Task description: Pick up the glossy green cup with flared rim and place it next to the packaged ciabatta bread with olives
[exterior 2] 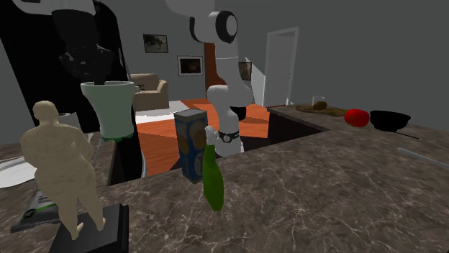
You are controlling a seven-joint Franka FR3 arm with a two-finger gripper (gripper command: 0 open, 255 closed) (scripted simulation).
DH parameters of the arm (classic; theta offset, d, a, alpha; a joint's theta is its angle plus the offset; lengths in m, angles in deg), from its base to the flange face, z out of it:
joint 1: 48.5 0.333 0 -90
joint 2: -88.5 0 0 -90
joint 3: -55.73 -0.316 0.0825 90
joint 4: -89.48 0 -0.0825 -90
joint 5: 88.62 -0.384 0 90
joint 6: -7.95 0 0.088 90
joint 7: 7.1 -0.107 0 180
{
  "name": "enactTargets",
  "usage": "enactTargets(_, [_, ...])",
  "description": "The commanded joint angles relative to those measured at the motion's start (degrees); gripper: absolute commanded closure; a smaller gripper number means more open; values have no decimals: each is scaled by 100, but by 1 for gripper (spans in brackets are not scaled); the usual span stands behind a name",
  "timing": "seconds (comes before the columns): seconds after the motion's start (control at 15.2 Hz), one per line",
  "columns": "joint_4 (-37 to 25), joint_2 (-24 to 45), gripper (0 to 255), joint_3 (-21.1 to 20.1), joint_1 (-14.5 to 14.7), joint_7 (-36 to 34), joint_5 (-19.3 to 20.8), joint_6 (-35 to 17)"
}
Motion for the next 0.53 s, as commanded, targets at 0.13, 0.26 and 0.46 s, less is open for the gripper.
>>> enactTargets(0.13, [-211,248,255,158,-251,409,-74,12])
enactTargets(0.26, [-4,210,255,154,-239,419,-65,-158])
enactTargets(0.46, [287,165,255,149,-223,436,-55,-406])
